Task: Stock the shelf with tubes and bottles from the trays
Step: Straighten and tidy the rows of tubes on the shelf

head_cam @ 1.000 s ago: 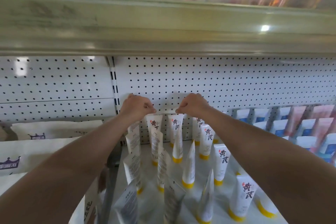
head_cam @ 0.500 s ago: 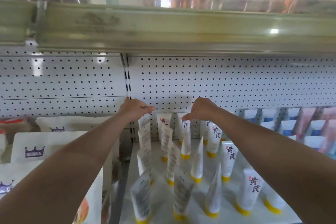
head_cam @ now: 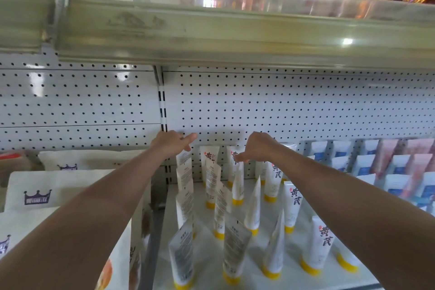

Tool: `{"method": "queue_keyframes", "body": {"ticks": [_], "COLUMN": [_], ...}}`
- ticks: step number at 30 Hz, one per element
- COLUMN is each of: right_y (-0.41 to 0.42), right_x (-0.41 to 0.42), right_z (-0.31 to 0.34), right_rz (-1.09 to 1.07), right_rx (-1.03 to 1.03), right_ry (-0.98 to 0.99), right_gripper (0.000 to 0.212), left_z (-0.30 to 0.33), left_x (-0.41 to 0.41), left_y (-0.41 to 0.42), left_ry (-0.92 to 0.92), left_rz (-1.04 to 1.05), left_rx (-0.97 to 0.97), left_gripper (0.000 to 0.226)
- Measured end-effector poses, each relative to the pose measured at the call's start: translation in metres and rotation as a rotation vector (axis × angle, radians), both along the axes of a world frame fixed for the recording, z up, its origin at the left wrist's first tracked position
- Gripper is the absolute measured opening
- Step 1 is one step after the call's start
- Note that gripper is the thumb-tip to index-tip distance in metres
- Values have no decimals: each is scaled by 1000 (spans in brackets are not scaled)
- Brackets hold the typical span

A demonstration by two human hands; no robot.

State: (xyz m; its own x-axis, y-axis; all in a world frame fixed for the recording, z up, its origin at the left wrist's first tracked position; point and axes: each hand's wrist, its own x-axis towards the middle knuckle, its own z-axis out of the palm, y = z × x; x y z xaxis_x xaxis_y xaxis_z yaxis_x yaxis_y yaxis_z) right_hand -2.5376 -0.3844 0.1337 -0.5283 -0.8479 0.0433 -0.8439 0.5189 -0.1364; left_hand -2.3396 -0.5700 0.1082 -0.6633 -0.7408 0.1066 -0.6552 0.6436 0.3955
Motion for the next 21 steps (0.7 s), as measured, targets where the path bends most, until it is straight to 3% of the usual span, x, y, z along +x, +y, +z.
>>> {"method": "queue_keyframes", "body": {"ticks": [11,21], "right_y": [-6,0], "right_x": [0,5], "right_z": [-7,-1], "right_rz": [10,-10], "right_rx": [0,17], "right_ry": [-35,-8], "right_gripper": [38,50], "left_z": [-2,-5], "left_x": [-4,-7], "left_y": [7,8], "left_ry": [22,93], "left_rz": [25,31], "left_rx": [81,203], "left_gripper": [78,48]}}
